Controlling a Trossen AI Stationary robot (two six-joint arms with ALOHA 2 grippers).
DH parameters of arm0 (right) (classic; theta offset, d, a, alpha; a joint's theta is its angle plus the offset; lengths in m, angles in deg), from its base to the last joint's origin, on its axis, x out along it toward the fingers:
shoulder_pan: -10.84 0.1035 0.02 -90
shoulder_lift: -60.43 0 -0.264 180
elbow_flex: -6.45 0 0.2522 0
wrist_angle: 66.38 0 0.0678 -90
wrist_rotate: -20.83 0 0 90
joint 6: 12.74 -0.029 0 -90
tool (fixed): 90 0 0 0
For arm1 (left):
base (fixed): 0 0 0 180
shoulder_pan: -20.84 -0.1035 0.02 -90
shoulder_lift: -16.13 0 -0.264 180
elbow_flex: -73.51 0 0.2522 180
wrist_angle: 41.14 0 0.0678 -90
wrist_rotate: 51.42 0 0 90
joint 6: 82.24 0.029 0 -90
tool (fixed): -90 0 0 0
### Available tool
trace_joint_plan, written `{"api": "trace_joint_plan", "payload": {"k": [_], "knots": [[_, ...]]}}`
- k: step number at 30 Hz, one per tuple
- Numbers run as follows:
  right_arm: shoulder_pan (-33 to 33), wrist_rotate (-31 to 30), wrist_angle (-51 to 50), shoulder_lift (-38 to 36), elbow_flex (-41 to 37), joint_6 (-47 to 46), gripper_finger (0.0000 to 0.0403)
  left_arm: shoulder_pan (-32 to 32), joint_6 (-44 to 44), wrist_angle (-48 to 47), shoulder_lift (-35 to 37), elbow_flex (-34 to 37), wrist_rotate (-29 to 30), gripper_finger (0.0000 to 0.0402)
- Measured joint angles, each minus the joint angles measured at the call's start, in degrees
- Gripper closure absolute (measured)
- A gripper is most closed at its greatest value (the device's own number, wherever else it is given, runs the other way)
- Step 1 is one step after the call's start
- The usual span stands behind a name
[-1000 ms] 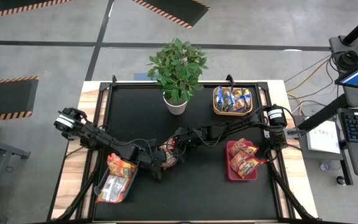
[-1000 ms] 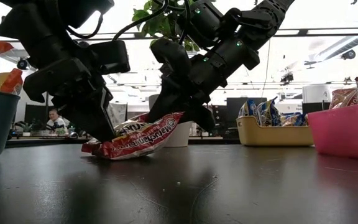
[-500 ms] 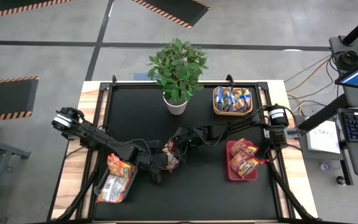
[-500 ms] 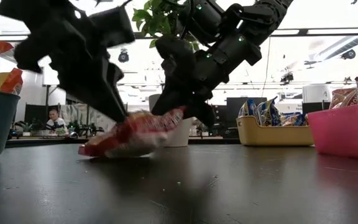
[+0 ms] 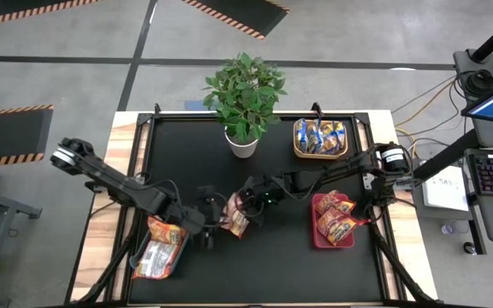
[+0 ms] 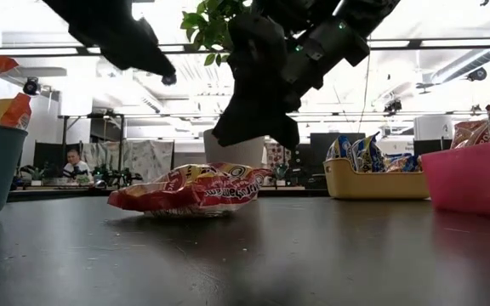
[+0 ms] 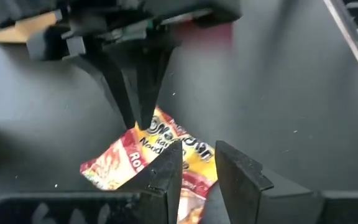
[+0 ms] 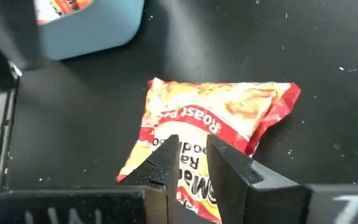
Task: Sort Maruchan noodles
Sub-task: Put the red noodle pack into the pink bin
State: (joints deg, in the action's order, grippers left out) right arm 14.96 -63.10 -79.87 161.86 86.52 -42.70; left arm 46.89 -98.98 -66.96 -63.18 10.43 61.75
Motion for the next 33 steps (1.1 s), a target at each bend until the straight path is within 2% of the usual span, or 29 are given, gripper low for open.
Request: {"api": "trace_joint_plan", "payload": {"k": [5, 12, 16, 26, 33], "knots": [[0.0, 0.0, -1.5, -0.1, 0.0, 0.5, 0.0333, 0.8, -0.5, 1.9, -0.4, 0.1, 0.3, 0.0322], [0.0, 0.0, -4.3, -0.2, 0.0, 0.6, 0.0311, 0.8, -2.0, 2.6, -5.7, 0.2, 0.3, 0.0322], [-0.2, 0.4, -6.2, -0.3, 0.0, 0.0, 0.0274, 0.8, -2.7, 2.6, -8.4, 0.2, 0.3, 0.0322], [-1.9, 0.4, -8.1, -0.9, 0.0, -3.0, 0.0152, 0.8, -3.9, 2.6, -11.5, 0.2, 0.3, 0.0322], [-2.4, 0.4, -8.1, -0.9, 0.0, -3.5, 0.0097, 0.8, -4.5, 2.6, -14.3, 0.2, 0.3, 0.0322]]}}
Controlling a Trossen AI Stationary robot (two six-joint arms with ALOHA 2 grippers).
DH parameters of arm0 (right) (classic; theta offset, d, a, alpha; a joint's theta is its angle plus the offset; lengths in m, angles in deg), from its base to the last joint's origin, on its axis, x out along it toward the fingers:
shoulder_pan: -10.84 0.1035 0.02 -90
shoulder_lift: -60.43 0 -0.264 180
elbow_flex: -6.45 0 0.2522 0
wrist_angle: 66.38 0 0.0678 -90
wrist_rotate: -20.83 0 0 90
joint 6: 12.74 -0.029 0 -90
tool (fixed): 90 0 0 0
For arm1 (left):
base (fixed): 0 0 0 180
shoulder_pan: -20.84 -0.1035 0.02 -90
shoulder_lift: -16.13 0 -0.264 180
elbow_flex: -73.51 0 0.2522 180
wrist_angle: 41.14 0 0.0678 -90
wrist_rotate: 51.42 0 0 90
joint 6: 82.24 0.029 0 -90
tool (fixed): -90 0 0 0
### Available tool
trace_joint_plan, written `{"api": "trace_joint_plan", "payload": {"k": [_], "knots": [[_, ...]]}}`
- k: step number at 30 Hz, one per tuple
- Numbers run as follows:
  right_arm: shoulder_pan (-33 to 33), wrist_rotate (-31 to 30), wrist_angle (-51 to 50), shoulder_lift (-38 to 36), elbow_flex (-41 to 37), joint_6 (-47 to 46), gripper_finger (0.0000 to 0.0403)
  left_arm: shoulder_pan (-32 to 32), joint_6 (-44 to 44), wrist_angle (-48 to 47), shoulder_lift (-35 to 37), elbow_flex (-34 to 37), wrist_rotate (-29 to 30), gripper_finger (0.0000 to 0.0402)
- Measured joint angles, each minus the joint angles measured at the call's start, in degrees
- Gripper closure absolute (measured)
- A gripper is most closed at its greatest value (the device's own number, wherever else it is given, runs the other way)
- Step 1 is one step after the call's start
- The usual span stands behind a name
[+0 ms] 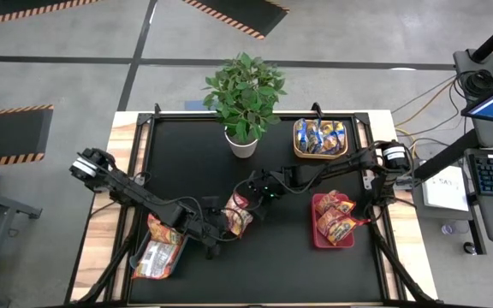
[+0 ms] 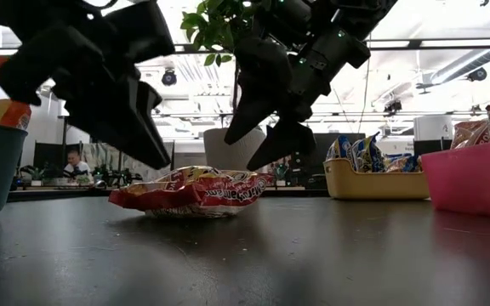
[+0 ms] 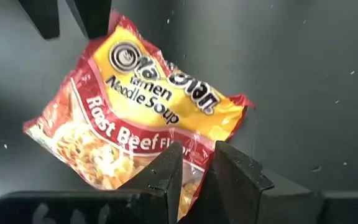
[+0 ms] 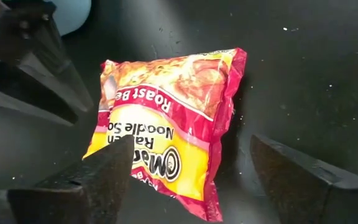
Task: Sort Maruchan noodles
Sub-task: Put the red noodle pack into the pink bin
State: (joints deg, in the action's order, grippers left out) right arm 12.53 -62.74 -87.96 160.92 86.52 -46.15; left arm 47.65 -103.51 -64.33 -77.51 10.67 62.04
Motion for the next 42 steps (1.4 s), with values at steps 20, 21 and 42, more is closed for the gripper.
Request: {"api": "trace_joint_plan", "payload": {"k": [20, 21, 42], "knots": [[-0.2, 1.2, 5.4, 4.6, -0.1, -0.7, 0.0074, -0.1, -2.7, 0.5, -7.9, -0.1, -1.5, 0.0331], [-0.2, 1.4, 6.2, 4.6, -0.1, -1.1, 0.0074, -0.1, -2.8, 0.7, -8.1, -0.2, -1.3, 0.0333], [-0.2, 1.6, 18.8, 5.5, -5.3, -5.7, 0.0074, -0.1, -3.3, 0.6, -8.3, 0.0, -1.6, 0.0352]]}}
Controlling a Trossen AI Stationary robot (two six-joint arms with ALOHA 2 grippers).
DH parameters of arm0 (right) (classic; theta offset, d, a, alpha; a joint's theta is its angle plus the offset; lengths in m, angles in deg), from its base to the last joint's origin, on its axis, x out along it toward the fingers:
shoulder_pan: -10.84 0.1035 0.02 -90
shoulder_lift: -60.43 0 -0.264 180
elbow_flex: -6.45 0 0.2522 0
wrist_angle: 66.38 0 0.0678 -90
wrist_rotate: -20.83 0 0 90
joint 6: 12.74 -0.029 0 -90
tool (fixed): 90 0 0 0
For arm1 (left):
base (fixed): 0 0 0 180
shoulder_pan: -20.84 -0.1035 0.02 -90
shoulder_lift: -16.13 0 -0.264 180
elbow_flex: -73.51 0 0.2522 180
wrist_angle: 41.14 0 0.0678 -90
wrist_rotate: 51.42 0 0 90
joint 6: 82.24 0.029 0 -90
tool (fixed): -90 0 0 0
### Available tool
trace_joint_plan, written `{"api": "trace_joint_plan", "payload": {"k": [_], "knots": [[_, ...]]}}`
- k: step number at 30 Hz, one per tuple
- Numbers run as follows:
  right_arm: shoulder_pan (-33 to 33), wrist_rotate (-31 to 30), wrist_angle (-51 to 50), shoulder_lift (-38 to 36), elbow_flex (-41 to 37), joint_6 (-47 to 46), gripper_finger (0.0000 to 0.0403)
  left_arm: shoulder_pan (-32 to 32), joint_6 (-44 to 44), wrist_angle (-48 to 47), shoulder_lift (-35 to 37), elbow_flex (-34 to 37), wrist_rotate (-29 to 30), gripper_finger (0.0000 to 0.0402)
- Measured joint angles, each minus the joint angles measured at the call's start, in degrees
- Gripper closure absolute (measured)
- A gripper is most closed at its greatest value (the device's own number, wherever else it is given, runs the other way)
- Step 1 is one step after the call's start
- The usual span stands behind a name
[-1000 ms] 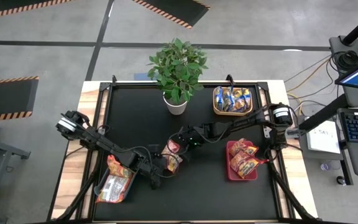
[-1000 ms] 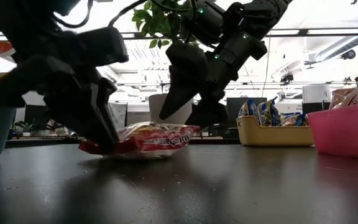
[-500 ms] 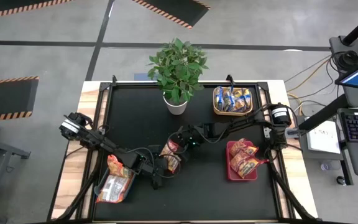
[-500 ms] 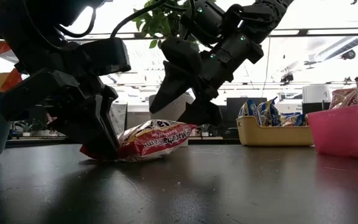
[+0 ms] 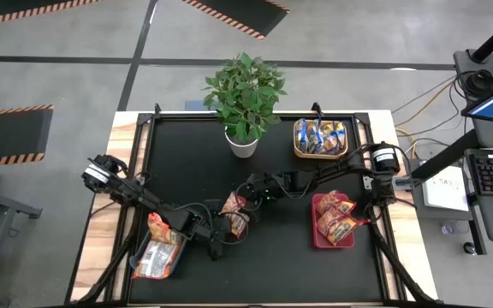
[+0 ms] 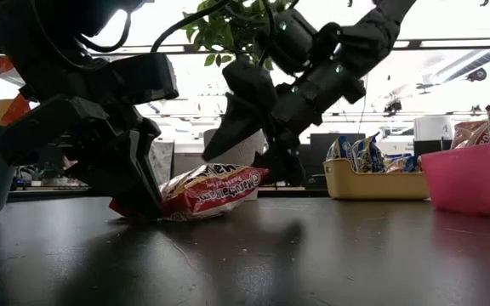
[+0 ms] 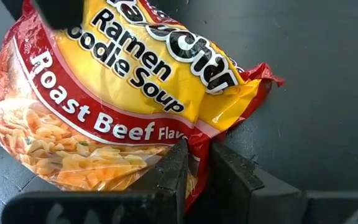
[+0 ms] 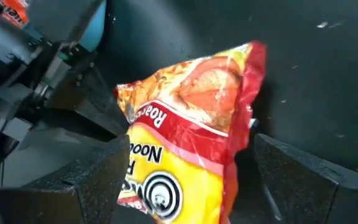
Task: Sort Maruchan noodles
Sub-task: Put the red noodle pack into the pink bin
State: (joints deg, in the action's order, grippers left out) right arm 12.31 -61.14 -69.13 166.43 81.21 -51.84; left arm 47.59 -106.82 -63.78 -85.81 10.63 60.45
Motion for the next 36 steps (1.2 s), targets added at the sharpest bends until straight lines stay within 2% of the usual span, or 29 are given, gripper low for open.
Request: {"api": "trace_joint_plan", "payload": {"k": [9, 17, 27, 36], "knots": [[-0.2, 12.3, 15.5, 7.5, 0.2, -4.9, 0.0076, 0.0, 0.4, 0.4, -0.1, 0.1, 0.1, 0.0352], [-0.1, 12.9, 15.4, 7.4, 0.4, -4.8, 0.0084, -0.1, 0.9, 0.6, -0.1, 0.1, 0.1, 0.0352], [-0.1, 13.0, 14.6, 7.3, 0.4, -4.9, 0.0204, -0.1, 1.1, 0.8, 0.1, 0.1, 0.3, 0.0352], [0.0, 13.4, 14.2, 7.1, 0.5, -4.8, 0.0272, -0.1, 1.6, -0.4, 2.1, 0.3, -0.1, 0.0352]]}}
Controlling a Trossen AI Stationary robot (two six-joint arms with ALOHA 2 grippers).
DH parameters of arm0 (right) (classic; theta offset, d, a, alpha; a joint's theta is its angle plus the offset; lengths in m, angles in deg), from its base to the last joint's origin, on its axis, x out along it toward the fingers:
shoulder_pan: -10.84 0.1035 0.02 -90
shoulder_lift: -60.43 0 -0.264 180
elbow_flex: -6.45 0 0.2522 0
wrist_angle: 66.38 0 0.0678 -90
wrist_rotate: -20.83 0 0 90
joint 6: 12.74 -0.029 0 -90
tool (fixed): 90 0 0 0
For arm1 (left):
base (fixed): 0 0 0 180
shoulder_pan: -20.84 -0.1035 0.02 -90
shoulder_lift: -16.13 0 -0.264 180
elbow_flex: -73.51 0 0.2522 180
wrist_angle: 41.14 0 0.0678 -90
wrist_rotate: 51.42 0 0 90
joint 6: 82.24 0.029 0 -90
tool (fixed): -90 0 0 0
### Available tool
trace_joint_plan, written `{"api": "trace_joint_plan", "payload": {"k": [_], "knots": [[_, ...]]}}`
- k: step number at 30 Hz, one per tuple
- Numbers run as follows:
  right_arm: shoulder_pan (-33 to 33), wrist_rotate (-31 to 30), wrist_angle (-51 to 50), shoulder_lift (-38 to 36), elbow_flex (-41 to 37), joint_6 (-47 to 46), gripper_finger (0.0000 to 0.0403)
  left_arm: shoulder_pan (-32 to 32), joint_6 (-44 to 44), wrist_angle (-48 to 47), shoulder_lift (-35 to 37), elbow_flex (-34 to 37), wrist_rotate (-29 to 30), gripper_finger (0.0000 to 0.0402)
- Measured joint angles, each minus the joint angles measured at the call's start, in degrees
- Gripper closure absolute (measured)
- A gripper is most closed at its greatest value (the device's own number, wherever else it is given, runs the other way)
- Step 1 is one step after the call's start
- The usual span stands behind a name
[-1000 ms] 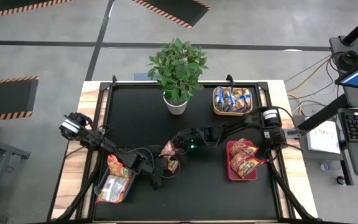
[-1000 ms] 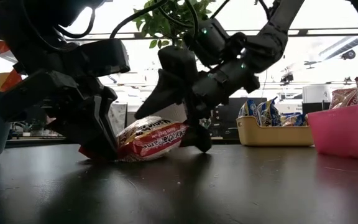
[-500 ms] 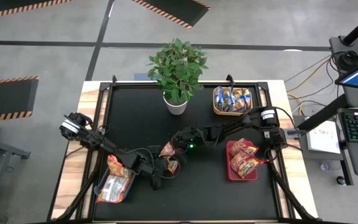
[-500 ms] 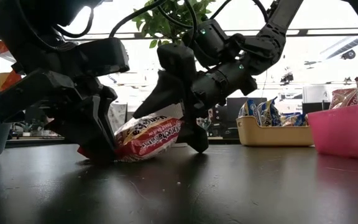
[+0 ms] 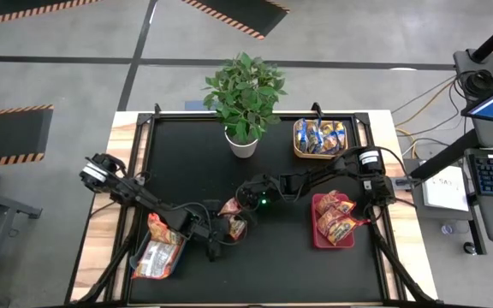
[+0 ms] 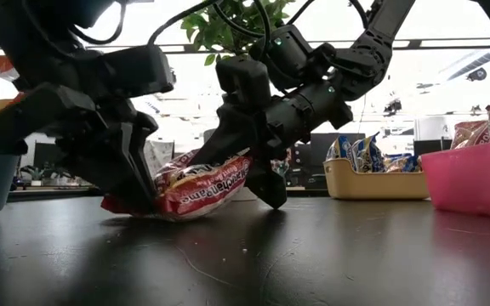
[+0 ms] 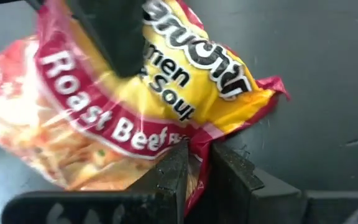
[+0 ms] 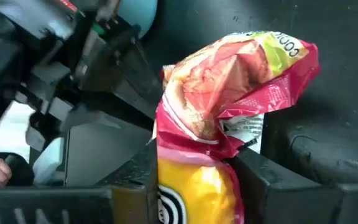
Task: Sort Maruchan noodles
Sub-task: Put the red noodle pack into the pink bin
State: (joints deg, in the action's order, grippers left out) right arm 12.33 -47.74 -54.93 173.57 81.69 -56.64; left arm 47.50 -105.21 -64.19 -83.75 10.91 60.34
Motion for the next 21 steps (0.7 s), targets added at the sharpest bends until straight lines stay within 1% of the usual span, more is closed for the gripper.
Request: {"api": "trace_joint_plan", "payload": {"k": [5, 8, 14, 19, 21], "knots": [[0.0, 0.2, -0.3, -0.2, 0.0, 0.2, 0.0294, 0.0, 0.0, -2.9, 2.8, 0.0, 0.2, 0.0352], [0.0, 0.4, -0.3, -0.3, 0.0, 0.4, 0.0302, 0.1, 0.1, -4.4, 5.7, 0.0, 0.6, 0.0352], [0.1, 0.4, -0.2, -0.3, 0.0, 1.1, 0.0305, 0.2, 0.8, -7.0, 13.1, 0.0, 0.2, 0.0352], [0.0, 0.3, 0.0, -0.3, 0.0, 1.2, 0.0307, 1.0, 1.5, -6.1, 20.0, -0.1, 0.4, 0.0352], [0.0, -0.1, 0.2, -0.3, 0.0, 1.2, 0.0320, 1.5, 1.5, -5.7, 22.2, -0.1, 2.1, 0.0352]]}}
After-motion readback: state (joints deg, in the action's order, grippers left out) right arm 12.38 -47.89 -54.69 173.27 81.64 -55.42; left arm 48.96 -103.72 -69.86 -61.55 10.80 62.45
